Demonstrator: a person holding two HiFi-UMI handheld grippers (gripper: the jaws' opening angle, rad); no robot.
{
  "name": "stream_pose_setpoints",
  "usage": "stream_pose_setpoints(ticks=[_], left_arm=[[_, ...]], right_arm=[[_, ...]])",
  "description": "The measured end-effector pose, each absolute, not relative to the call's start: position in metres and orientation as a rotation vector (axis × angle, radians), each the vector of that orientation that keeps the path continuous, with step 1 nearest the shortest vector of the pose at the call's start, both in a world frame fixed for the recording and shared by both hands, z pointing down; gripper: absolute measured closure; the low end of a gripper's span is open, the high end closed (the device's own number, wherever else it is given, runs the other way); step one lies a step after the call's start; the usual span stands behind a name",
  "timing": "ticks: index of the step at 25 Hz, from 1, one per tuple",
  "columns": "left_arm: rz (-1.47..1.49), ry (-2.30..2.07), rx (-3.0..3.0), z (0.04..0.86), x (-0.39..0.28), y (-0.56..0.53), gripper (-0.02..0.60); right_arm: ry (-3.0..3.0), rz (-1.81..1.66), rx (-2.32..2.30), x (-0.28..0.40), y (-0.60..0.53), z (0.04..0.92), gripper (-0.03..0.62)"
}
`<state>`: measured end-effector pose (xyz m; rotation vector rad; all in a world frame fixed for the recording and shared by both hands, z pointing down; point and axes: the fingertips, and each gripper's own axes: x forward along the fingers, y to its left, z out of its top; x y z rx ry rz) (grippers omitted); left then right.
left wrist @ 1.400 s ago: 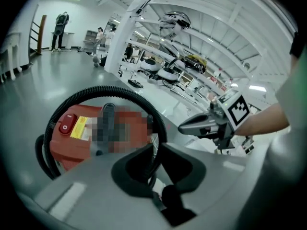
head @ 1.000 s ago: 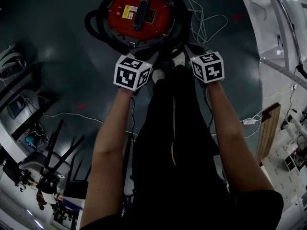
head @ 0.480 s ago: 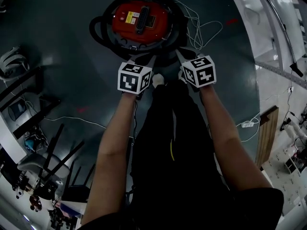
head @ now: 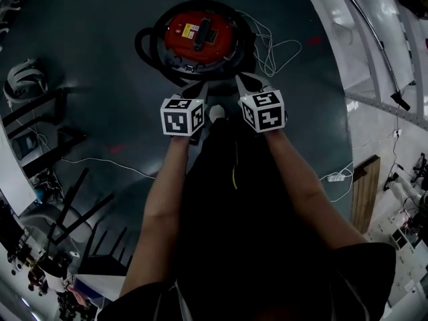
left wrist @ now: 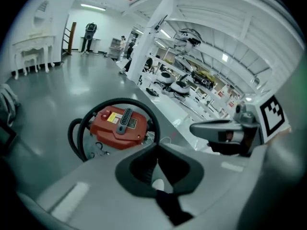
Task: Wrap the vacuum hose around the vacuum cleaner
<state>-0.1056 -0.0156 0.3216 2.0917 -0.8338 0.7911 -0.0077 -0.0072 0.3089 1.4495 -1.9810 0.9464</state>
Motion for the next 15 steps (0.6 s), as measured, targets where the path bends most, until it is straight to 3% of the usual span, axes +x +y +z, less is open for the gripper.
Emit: stream_pose_setpoints(ticks=[15], left_arm=[[0.824,-0.848,2.119,0.252,-0.120,0.006,0.571]], right_arm=[[-2.069,0.877,1.421,-0.028,-0.005,0.229,0.599]])
